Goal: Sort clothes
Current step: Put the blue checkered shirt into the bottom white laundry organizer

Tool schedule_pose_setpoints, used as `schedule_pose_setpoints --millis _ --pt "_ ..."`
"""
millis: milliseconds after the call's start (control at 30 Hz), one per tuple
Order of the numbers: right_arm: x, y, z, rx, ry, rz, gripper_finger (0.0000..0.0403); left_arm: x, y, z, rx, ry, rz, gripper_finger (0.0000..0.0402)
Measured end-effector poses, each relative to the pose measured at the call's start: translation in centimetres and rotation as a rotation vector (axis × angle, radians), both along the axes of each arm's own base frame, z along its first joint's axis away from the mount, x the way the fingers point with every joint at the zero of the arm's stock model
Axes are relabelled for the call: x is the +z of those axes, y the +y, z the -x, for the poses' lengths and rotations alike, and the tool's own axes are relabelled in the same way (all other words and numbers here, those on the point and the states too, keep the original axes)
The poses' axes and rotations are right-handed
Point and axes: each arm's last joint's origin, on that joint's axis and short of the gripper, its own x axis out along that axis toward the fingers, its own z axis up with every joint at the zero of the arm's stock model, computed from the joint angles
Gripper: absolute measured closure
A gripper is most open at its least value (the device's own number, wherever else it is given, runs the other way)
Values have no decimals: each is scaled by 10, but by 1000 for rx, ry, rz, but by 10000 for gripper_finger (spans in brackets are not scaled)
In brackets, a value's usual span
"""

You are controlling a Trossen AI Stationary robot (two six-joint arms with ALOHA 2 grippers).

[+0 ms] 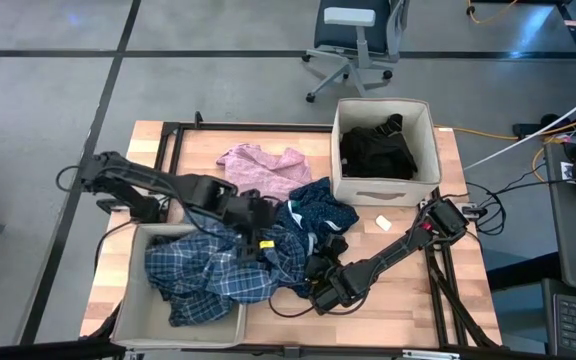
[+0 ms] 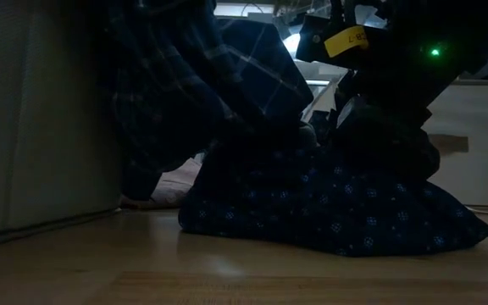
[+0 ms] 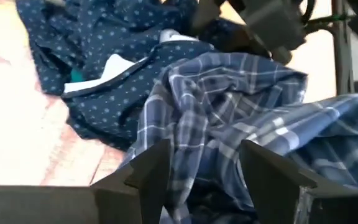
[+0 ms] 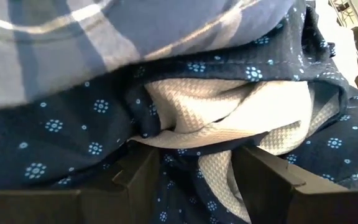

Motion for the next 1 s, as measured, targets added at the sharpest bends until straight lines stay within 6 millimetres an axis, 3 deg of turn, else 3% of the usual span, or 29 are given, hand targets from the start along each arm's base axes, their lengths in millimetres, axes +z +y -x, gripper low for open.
schedule_pose_setpoints --millis 200,567,667,833,1000 --pt "0 0 0 -1 -3 2 205 -15 -1 -11 -100 54 11 219" --pt "1 0 -1 -5 -24 20 205 -48 -2 -26 -181 181 -123 228" --pt "1 0 -1 -5 -25 19 205 -52 -1 -26 -180 214 -123 270" --pt "1 0 -1 -5 -30 17 205 -52 -3 -25 -204 217 -137 386" --pt "1 0 -1 -5 -28 18 205 -31 -13 -13 -158 152 -200 397"
